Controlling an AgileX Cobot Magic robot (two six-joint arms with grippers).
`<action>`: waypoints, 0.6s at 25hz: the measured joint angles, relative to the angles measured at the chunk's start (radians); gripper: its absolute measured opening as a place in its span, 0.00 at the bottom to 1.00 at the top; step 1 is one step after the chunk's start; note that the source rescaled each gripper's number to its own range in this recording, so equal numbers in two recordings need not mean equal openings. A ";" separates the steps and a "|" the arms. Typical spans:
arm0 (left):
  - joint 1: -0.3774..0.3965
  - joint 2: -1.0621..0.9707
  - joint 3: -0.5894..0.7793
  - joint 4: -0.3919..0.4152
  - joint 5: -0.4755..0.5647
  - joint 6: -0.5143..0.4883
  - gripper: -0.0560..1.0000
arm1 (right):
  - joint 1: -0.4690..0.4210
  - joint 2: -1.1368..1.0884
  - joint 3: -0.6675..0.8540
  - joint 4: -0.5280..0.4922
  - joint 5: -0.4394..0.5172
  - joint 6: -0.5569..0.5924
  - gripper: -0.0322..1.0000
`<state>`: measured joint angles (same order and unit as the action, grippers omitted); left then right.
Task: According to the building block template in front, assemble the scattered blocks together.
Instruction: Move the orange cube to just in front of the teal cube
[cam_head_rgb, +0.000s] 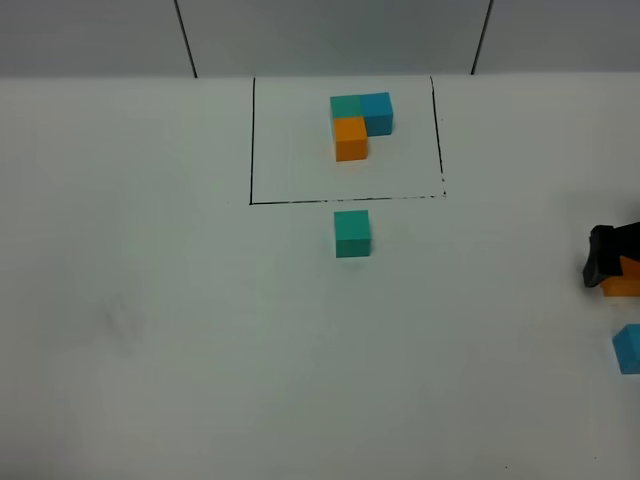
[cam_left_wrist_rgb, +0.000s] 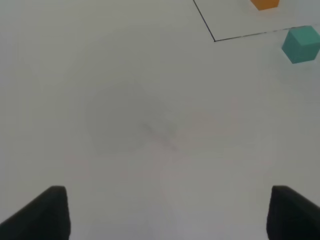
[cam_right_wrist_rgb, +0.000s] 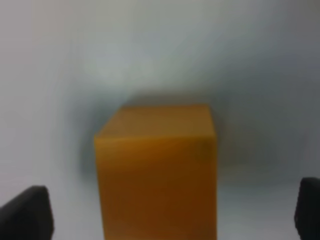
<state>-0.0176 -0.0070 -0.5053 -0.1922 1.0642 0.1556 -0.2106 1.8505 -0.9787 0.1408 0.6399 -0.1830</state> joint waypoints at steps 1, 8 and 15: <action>0.000 0.000 0.000 0.000 0.000 0.000 0.78 | 0.000 0.008 -0.001 0.000 -0.003 0.000 0.89; 0.000 0.000 0.000 0.000 0.000 0.000 0.78 | 0.005 0.041 -0.001 0.000 -0.013 0.001 0.05; 0.000 0.000 0.000 0.000 0.000 0.000 0.78 | 0.114 0.028 -0.040 -0.030 0.006 0.072 0.04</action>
<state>-0.0176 -0.0070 -0.5053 -0.1922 1.0642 0.1556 -0.0963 1.8787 -1.0191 0.1109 0.6458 -0.1108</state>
